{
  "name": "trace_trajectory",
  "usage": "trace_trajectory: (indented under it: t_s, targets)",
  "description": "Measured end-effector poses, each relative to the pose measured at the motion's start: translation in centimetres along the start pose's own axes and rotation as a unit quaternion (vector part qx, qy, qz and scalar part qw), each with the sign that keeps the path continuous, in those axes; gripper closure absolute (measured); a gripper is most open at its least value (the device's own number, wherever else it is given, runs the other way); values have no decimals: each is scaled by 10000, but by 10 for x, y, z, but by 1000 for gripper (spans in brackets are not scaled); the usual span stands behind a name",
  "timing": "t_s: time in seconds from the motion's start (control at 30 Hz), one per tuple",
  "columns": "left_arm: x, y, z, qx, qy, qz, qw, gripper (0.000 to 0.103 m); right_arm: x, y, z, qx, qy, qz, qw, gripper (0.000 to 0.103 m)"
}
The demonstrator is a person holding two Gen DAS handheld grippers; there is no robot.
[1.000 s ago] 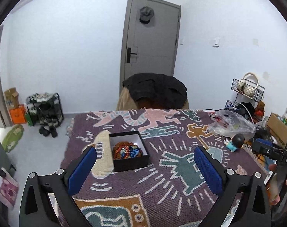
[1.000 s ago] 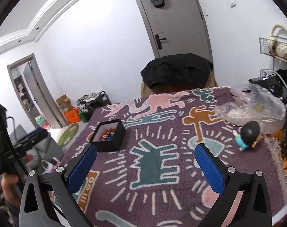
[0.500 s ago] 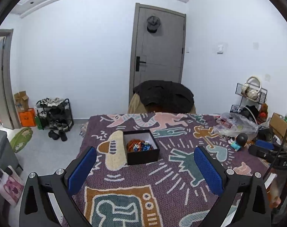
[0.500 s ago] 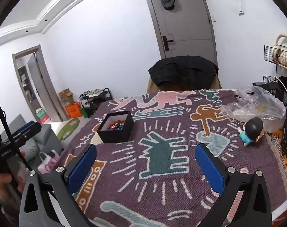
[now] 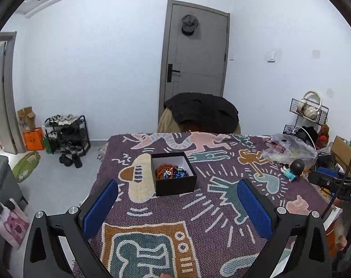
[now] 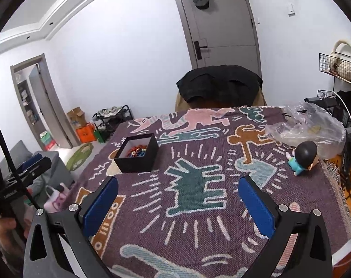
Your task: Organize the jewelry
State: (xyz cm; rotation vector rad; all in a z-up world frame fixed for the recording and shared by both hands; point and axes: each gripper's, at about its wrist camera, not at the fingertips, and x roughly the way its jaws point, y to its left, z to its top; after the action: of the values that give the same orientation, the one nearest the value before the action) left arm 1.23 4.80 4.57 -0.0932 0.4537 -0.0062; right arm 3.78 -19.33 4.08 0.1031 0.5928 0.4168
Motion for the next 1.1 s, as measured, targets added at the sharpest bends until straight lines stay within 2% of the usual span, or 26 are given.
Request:
trace_trajectory:
  t_s: [0.53, 0.8, 1.1]
  targets:
    - [-8, 2, -3, -30, -170, 49, 9998, 0, -2, 2, 1, -22, -116, 50, 9999, 0]
    - [-14, 3, -5, 78, -228, 96, 9997, 0, -9, -3, 6, 121, -304, 9, 9995, 0]
    - [-12, 12, -5, -123, -203, 125, 9996, 0, -9, -6, 5, 160, -297, -14, 9994, 0]
